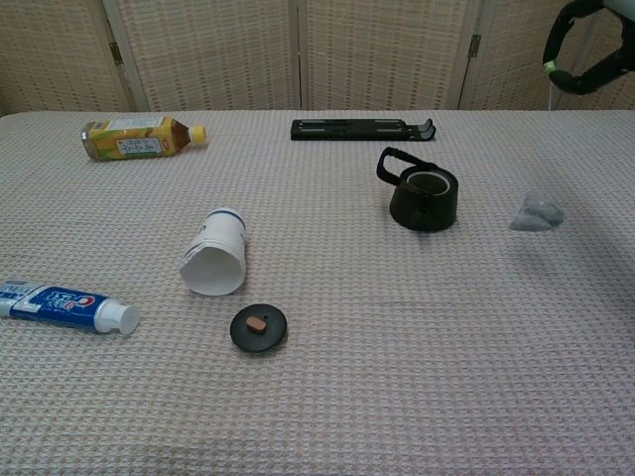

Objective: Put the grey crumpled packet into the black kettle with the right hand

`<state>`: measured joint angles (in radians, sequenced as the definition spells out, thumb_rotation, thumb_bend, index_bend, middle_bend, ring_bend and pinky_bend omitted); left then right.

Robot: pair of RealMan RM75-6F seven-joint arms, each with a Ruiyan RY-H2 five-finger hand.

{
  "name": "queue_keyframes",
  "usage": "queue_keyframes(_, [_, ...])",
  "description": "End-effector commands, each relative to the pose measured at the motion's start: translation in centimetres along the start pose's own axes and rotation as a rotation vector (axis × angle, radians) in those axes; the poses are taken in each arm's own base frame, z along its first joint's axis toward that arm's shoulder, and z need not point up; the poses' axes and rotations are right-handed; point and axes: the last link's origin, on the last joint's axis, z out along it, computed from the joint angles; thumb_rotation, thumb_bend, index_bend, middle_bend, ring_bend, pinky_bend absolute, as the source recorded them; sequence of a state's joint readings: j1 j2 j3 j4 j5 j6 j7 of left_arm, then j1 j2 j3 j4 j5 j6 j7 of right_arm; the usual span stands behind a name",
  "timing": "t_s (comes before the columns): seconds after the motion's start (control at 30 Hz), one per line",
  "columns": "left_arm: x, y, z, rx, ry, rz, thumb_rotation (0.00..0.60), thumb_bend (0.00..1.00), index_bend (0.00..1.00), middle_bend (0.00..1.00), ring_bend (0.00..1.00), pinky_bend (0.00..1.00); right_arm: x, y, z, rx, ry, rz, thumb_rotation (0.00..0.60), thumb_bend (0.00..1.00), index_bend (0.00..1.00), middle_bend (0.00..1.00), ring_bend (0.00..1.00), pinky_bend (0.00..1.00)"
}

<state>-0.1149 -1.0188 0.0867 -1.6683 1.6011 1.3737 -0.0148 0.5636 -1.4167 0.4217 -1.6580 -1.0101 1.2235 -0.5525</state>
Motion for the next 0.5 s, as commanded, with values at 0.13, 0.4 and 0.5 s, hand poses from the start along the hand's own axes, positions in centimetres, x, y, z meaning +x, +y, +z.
queue_keyframes(0.13, [0.8,-0.7,-0.1,0.017,0.028,-0.025,0.6,0.07,0.0,0.0,0.03,0.26,0.7,-1.7,1.0,0.017,-0.006,0.031,0.6,0.38,0.53,0.03,0.0,0.0])
queue_keyframes(0.4, [1.2,-1.3,0.4,0.028,0.034,-0.04,0.6,0.07,0.0,0.0,0.03,0.26,0.6,-3.7,2.2,0.043,-0.014,0.054,0.6,0.39,0.53,0.03,0.0,0.0])
queue_keyframes(0.5, [1.3,-1.5,0.4,0.03,0.036,-0.041,0.6,0.07,0.0,0.0,0.03,0.26,0.7,-4.4,2.7,0.049,-0.009,0.062,0.6,0.39,0.53,0.03,0.0,0.0])
